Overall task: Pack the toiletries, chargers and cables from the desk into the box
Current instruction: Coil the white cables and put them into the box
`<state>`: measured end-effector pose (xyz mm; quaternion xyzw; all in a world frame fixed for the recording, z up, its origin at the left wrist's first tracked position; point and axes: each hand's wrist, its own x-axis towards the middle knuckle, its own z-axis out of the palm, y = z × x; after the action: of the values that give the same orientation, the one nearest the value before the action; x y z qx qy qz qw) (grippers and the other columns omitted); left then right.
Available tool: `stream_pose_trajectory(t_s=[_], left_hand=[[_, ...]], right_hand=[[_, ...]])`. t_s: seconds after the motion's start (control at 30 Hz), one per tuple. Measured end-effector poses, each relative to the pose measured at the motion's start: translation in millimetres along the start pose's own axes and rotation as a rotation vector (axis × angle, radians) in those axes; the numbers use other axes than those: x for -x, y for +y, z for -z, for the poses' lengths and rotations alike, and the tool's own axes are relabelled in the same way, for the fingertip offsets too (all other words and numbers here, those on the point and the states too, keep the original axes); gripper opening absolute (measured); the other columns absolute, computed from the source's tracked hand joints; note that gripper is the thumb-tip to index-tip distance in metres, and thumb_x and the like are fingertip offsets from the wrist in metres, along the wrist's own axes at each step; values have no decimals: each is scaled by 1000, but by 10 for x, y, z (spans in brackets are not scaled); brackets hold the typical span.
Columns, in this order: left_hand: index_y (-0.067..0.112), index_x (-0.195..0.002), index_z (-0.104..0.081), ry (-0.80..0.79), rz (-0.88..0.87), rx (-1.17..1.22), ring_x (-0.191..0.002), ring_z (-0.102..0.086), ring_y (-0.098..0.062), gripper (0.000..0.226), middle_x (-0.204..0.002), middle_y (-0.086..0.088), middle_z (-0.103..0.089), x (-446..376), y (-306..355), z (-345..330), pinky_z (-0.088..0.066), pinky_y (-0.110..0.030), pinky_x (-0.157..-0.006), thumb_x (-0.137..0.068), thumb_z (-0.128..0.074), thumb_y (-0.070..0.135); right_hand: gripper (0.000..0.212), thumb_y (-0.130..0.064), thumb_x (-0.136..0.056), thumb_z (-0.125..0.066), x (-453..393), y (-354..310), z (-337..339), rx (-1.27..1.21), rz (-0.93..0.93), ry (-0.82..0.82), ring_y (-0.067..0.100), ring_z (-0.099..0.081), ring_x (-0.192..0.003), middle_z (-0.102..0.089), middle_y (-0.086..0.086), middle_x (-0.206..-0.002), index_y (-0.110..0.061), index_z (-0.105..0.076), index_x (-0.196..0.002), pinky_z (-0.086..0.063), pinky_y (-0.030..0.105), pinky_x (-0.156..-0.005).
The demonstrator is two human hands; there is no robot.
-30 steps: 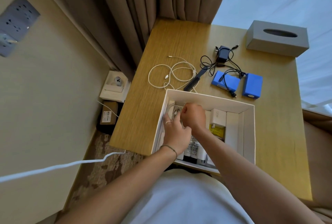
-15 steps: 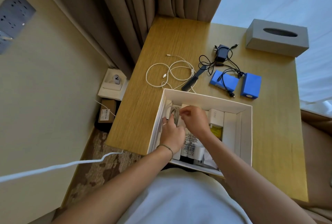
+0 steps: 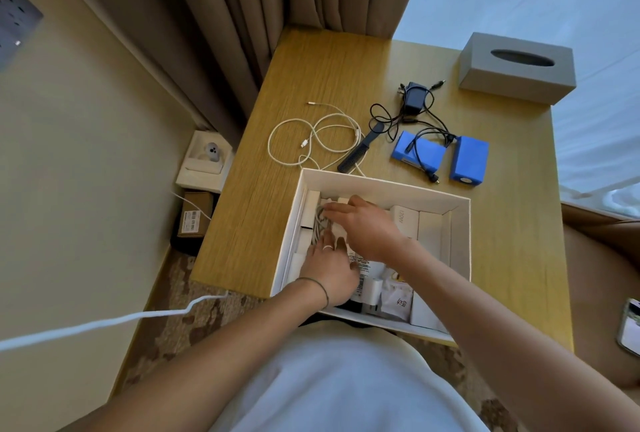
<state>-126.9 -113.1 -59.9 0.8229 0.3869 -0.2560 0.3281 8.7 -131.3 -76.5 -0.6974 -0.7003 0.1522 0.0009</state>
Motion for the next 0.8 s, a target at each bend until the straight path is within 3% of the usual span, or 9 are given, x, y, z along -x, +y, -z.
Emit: stream_pose_trajectory(t_s=[0.07, 0.13, 0.2, 0.3, 0.43, 0.57, 0.73, 0.8], left_hand=[[4, -159, -4, -10, -7, -75, -155, -2, -35, 75, -166, -23, 3, -16, -34, -5, -8, -49, -125, -104, -30, 47], [5, -159, 5, -14, -2, -120, -156, 0, -30, 81, -168, -19, 4, -42, -58, -5, -4, -49, -125, -102, -26, 54], [5, -159, 8, -36, 8, -186, -156, 0, -27, 85, -168, -16, 3, -70, -52, 20, -1, -50, -125, -101, -24, 58], [4, -158, 9, -69, -11, -251, -156, 1, -24, 89, -169, -14, 3, -51, -70, 87, -2, -52, -124, -99, -20, 64], [1, -159, -1, -54, -66, -344, -155, -4, -26, 84, -168, -16, -6, 70, -194, 80, -9, -49, -124, -101, -20, 60], [1, -159, -2, -27, -117, -357, -156, -3, -25, 83, -168, -17, -6, 123, -212, 71, -7, -45, -126, -103, -22, 58], [-1, -156, -20, -45, -141, -403, -155, -11, -26, 74, -166, -19, -16, 71, -215, 113, -11, -45, -125, -105, -20, 53], [-1, -157, -16, -29, -137, -378, -154, -15, -25, 72, -166, -18, -19, 71, -236, 110, -13, -43, -125, -106, -22, 49]], right_hand=[[64, -4, -84, -59, 30, 29, -24, 59, 39, -7, 28, -48, -123, -49, -7, -153, -23, -51, -145, -43, 39, -92], [66, -8, -86, -59, 47, 25, -67, 126, 101, -67, 32, -34, -144, -43, -4, -158, -21, -46, -150, -27, 47, -116], [67, -14, -90, -57, 33, 26, -97, 157, 137, -120, 30, -18, -154, -36, -2, -162, -19, -37, -154, -9, 51, -125], [68, -21, -95, -51, -22, 21, -110, 169, 156, -185, 25, -13, -156, -28, 1, -165, -18, -27, -158, 1, 50, -126], [66, -22, -98, -45, -77, -22, -153, 206, 155, -235, 22, -12, -156, -22, 5, -167, -15, -23, -159, 0, 48, -126], [64, -26, -99, -41, -102, -66, -135, 260, 152, -251, 23, -15, -155, -24, 5, -167, -13, -24, -159, -5, 51, -126], [59, -27, -100, -43, -172, -121, -37, 329, 154, -281, 22, -24, -153, -33, 3, -163, -13, -32, -156, -10, 55, -124], [58, -26, -100, -45, -184, -127, -30, 337, 154, -276, 22, -26, -152, -35, 3, -162, -13, -35, -155, -12, 54, -123]])
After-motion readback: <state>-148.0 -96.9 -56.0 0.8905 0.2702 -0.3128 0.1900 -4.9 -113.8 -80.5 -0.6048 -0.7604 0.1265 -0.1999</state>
